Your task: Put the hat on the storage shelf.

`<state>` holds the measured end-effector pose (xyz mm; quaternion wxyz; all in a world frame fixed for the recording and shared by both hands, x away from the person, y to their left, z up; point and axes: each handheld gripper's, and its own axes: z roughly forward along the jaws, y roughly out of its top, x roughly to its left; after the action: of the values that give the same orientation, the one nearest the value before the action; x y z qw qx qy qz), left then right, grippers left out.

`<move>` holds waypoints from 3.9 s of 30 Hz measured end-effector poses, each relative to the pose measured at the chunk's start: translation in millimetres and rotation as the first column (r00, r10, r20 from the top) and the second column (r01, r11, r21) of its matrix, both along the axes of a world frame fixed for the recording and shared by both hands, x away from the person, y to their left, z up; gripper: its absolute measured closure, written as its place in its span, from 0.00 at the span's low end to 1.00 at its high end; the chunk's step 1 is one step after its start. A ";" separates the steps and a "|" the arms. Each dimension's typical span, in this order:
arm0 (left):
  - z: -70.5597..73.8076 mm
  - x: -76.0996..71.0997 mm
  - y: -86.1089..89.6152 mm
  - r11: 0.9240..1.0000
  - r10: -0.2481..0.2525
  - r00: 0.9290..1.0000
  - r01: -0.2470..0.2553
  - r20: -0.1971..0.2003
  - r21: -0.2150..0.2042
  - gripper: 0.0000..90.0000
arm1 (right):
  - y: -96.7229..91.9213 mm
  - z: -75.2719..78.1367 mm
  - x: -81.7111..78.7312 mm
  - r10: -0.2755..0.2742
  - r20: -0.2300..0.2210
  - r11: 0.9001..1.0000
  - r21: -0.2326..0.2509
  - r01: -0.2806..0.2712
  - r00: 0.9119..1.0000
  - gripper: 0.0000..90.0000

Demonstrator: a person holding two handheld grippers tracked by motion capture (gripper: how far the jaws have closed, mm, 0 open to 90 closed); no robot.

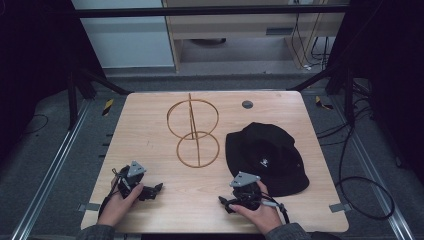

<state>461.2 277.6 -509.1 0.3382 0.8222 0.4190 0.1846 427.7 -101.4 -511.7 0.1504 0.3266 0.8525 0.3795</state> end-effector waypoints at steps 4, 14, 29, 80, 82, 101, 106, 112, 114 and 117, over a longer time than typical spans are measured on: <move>0.0 0.0 0.0 1.000 0.000 1.000 0.000 0.000 0.000 0.00 | 0.1 -0.3 0.2 0.001 0.001 1.000 0.005 -0.001 1.000 0.16; 0.0 -0.1 -0.1 1.000 0.002 1.000 -0.002 0.000 -0.001 0.00 | 1.2 3.9 2.3 0.018 -0.020 0.999 -0.035 -0.019 1.000 0.14; 0.0 -0.1 -0.1 1.000 0.001 1.000 -0.001 0.000 0.000 0.00 | -3.5 125.9 9.4 0.099 0.058 0.964 -0.255 -0.081 0.993 0.10; 0.0 -0.2 -0.1 1.000 0.002 1.000 -0.002 0.000 0.000 0.00 | -97.9 183.9 93.7 -0.105 -0.086 0.944 -0.323 0.071 0.991 0.16; 0.0 -0.2 -0.1 1.000 0.002 1.000 -0.002 0.000 0.000 0.00 | -97.8 182.1 95.8 -0.106 -0.094 0.944 -0.323 0.070 0.990 0.17; 0.0 -0.2 -0.1 1.000 0.002 1.000 -0.002 0.000 0.000 0.00 | -86.5 153.9 106.7 -0.079 -0.188 0.938 -0.345 0.010 0.979 0.31; 0.0 -0.2 -0.1 1.000 0.002 1.000 -0.002 0.001 0.000 0.00 | -85.3 148.4 108.2 -0.077 -0.209 0.929 -0.371 -0.006 0.975 0.43; 0.0 -0.2 -0.1 1.000 0.002 1.000 -0.002 0.000 0.000 0.00 | -88.3 148.6 109.5 -0.089 -0.202 0.917 -0.398 0.001 0.975 0.72; 0.0 -0.2 -0.1 1.000 0.002 1.000 -0.002 0.000 0.000 0.00 | -90.2 149.7 109.8 -0.086 -0.211 0.919 -0.393 -0.004 0.974 0.82; 0.0 -0.2 -0.1 1.000 0.002 1.000 -0.002 0.000 -0.001 0.00 | -92.5 149.9 109.9 -0.072 -0.219 0.923 -0.386 -0.018 0.973 0.93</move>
<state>461.0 277.5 -509.1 0.3383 0.8216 0.4200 0.1847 537.6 -193.9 -361.9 0.1177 0.3440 0.9173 0.1624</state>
